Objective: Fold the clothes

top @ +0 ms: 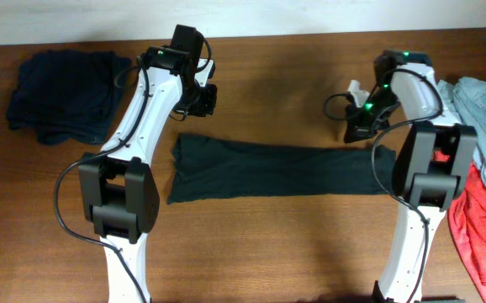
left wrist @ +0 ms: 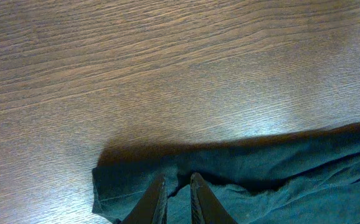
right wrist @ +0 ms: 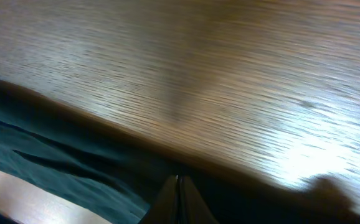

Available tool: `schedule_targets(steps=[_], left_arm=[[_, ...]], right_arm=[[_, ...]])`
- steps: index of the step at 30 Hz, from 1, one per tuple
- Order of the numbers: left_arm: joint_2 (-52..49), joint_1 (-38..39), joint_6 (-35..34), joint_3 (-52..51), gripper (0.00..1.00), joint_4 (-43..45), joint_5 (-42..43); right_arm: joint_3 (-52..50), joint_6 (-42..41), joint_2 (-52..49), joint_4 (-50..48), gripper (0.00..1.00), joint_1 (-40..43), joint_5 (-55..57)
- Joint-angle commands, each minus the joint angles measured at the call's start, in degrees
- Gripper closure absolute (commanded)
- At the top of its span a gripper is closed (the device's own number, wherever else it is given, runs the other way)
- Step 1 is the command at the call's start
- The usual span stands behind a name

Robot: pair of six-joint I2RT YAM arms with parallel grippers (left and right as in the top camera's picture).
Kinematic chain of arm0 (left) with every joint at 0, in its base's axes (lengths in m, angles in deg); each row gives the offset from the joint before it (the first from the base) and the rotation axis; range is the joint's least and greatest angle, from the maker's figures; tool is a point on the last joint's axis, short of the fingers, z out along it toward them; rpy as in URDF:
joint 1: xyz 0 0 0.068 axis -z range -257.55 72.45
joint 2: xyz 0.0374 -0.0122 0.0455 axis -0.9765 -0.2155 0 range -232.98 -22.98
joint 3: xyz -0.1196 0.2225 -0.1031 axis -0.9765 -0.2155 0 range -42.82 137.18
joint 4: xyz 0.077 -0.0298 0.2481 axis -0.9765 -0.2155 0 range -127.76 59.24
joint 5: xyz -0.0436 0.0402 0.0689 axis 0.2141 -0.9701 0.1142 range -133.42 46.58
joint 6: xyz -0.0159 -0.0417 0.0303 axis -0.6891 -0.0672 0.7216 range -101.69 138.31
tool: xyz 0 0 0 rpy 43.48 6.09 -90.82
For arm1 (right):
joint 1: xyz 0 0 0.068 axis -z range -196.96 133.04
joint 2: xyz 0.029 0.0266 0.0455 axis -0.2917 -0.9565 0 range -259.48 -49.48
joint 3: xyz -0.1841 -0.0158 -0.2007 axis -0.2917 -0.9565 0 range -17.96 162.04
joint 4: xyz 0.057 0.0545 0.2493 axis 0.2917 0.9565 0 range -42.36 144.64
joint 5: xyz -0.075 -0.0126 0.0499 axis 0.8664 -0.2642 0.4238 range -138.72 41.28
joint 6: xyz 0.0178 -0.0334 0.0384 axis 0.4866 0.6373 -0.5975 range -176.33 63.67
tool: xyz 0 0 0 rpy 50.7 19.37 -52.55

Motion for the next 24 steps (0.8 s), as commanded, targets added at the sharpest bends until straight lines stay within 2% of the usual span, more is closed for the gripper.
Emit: schedule_targets(steps=[1, 13, 15, 16, 17, 18, 21, 22, 24], left_arm=[[0.7, -0.3, -0.1, -0.2, 0.86, 0.1, 0.6], [0.7, -0.3, 0.1, -0.2, 0.85, 0.7, 0.3], [0.7, -0.3, 0.1, -0.2, 0.79, 0.8, 0.2], [0.7, -0.3, 0.1, -0.2, 0.74, 0.8, 0.2], [0.7, -0.3, 0.1, -0.2, 0.64, 0.8, 0.2], [0.7, -0.3, 0.1, -0.2, 0.5, 0.8, 0.2], [0.7, -0.3, 0.1, -0.2, 0.17, 0.7, 0.2], [0.7, -0.3, 0.1, -0.2, 0.01, 0.8, 0.2], [0.7, -0.3, 0.1, -0.2, 0.01, 0.7, 0.2]], right_arm=[[-0.7, 0.8, 1.0, -0.3, 0.96, -1.5, -1.0], [-0.7, 0.8, 1.0, 1.2, 0.96, -1.7, -0.8], [-0.7, 0.8, 1.0, 1.9, 0.96, -1.7, -0.8], [-0.7, 0.8, 1.0, 2.3, 0.96, -1.7, -0.8], [-0.7, 0.8, 1.0, 2.5, 0.96, -1.7, -0.7], [-0.7, 0.8, 1.0, 2.7, 0.96, -1.7, -0.6], [-0.7, 0.4, 1.0, 2.2, 0.96, -1.6, 0.0], [-0.7, -0.2, 1.0, 1.8, 0.94, -1.4, 0.0], [-0.6, -1.9, 1.0, 1.4, 0.92, -1.1, 0.1]])
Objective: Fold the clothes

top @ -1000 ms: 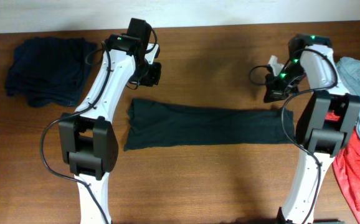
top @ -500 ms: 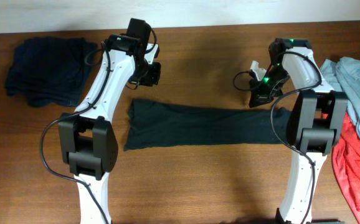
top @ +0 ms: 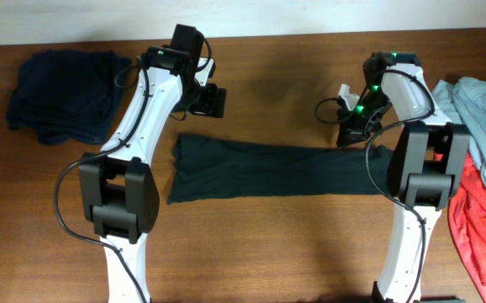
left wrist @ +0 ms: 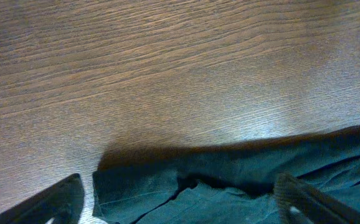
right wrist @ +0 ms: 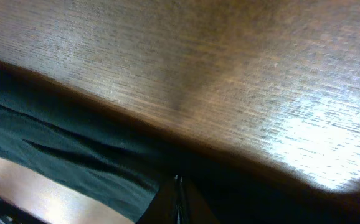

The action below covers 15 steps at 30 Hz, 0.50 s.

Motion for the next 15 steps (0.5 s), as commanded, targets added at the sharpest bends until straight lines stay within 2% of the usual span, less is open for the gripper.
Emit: schedule_targets(steps=[1, 3, 7, 15], left_arm=[[0.7, -0.2, 0.1, -0.2, 0.01, 0.1, 0.2], [0.7, -0.2, 0.1, -0.2, 0.01, 0.1, 0.2], [0.7, -0.2, 0.1, -0.2, 0.01, 0.1, 0.2], [0.7, -0.2, 0.1, -0.2, 0.01, 0.1, 0.2]], right_arm=[[-0.1, -2.4, 1.0, -0.4, 0.91, 0.8, 0.5], [0.1, -5.1, 1.0, -0.6, 0.86, 1.1, 1.7], [1.5, -9.5, 1.0, -0.1, 0.81, 1.8, 3.7], [13.6, -17.8, 1.0, 8.7, 0.74, 2.4, 5.7]])
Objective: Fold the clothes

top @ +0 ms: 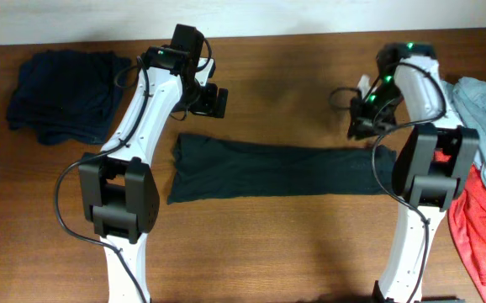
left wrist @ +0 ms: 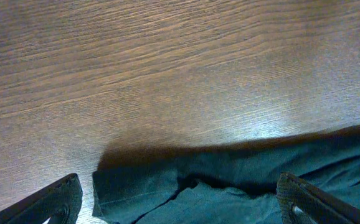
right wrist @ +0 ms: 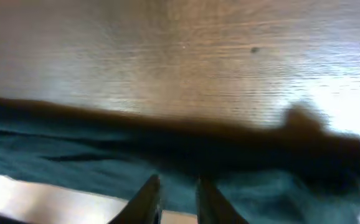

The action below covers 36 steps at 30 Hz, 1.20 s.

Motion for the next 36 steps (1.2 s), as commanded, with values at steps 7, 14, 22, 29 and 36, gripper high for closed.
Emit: schedule_targets(steps=[7, 14, 22, 29, 36], left_arm=[[0.7, -0.2, 0.0, -0.2, 0.01, 0.1, 0.2], [0.7, -0.2, 0.0, -0.2, 0.01, 0.1, 0.2], [0.7, -0.2, 0.0, -0.2, 0.01, 0.1, 0.2], [0.7, -0.2, 0.0, -0.2, 0.01, 0.1, 0.2], [0.7, -0.2, 0.0, -0.2, 0.01, 0.1, 0.2]], right_arm=[[6.9, -8.4, 1.0, 4.3, 0.64, 0.2, 19.9], [4.2, -2.6, 1.0, 2.2, 0.64, 0.3, 22.9], [-0.5, -2.3, 1.0, -2.3, 0.64, 1.2, 23.7], [-4.1, -5.2, 1.0, -2.9, 0.64, 2.9, 23.7], [-6.5, -5.4, 1.0, -3.8, 0.65, 3.5, 23.4]])
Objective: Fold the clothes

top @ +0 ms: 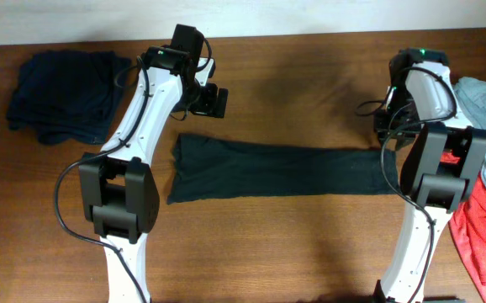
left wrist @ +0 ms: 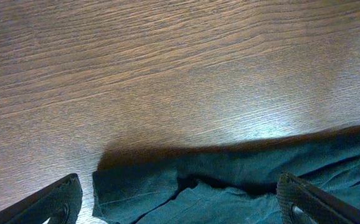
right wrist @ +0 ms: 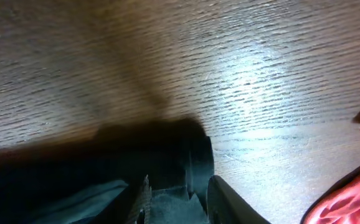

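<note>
A dark green garment (top: 277,168) lies on the table as a long flat strip running left to right. My left gripper (top: 212,102) hovers just beyond its far left corner, open wide. The left wrist view shows that corner (left wrist: 142,190) between the spread fingers (left wrist: 55,199). My right gripper (top: 388,133) is at the strip's far right end. It stands open with its fingers (right wrist: 227,202) either side of the cloth's corner (right wrist: 186,162).
A dark navy pile (top: 62,93) lies at the far left. A pale blue-grey garment (top: 483,101) and a red one (top: 478,219) lie along the right edge, next to the right arm; the red cloth shows at the right wrist view's edge.
My right gripper has moved right along the strip's far edge to its right end corner, and its jaws stand wider apart. The left gripper and the garment have not moved.
First, both grippers were shut at the garment's far edge, the left at the left corner. The left one was then wide open while the right stayed shut. Later the right had parted slightly, and now it stands open at the right corner.
</note>
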Available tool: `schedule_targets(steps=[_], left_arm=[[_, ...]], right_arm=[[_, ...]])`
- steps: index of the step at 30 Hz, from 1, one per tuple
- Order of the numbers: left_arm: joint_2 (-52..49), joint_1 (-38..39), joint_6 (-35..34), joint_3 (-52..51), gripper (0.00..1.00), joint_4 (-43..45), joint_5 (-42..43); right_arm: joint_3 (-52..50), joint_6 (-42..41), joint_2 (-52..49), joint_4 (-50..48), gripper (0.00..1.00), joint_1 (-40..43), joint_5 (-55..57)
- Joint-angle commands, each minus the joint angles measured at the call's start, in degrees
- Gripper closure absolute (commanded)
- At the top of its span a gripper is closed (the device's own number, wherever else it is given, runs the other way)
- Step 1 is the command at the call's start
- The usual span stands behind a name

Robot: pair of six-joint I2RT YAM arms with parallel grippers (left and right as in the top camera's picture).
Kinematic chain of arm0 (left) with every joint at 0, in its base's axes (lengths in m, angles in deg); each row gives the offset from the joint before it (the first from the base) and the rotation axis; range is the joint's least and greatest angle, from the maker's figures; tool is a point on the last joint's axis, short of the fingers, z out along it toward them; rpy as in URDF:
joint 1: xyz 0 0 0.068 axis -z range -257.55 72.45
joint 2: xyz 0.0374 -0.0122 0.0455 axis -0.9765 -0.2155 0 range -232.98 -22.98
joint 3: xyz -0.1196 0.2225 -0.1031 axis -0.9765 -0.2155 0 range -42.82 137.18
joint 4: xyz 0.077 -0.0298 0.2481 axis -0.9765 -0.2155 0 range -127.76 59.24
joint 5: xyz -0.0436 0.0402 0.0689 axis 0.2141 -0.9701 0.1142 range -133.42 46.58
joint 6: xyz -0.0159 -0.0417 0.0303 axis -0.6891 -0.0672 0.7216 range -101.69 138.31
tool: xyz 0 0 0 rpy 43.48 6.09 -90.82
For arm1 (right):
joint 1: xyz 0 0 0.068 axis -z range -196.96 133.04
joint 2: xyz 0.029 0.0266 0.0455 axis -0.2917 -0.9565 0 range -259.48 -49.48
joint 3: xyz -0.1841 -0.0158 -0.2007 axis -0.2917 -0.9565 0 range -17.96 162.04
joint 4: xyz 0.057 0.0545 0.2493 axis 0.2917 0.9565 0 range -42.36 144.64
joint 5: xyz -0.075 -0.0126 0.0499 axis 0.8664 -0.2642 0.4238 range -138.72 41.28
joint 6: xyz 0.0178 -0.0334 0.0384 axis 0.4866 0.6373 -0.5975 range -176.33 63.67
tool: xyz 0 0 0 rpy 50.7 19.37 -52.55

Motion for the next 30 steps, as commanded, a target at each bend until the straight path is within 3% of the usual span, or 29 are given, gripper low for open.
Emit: schedule_targets(steps=[1, 3, 6, 10, 12, 15, 17, 30], left_arm=[[0.7, -0.2, 0.0, -0.2, 0.01, 0.1, 0.2], [0.7, -0.2, 0.0, -0.2, 0.01, 0.1, 0.2], [0.7, -0.2, 0.0, -0.2, 0.01, 0.1, 0.2], [0.7, -0.2, 0.0, -0.2, 0.01, 0.1, 0.2], [0.7, -0.2, 0.0, -0.2, 0.01, 0.1, 0.2], [0.7, -0.2, 0.0, -0.2, 0.01, 0.1, 0.2], [0.7, -0.2, 0.0, -0.2, 0.01, 0.1, 0.2], [0.7, -0.2, 0.0, -0.2, 0.01, 0.1, 0.2]], right_arm=[[-0.2, -0.9, 0.9, 0.0, 0.65, 0.0, 0.8], [-0.2, -0.9, 0.9, 0.0, 0.7, 0.0, -0.3], [-0.2, -0.9, 0.9, 0.0, 0.68, 0.0, -2.6], [-0.2, -1.1, 0.9, 0.1, 0.49, 0.0, -3.0], [-0.2, -1.1, 0.9, -0.3, 0.45, 0.0, -2.8], [-0.3, -1.1, 0.9, -0.4, 0.46, 0.0, -2.5], [-0.3, -1.2, 0.9, -0.2, 0.53, 0.0, -2.6], [-1.6, -3.2, 0.9, 0.5, 0.57, 0.0, -2.6]])
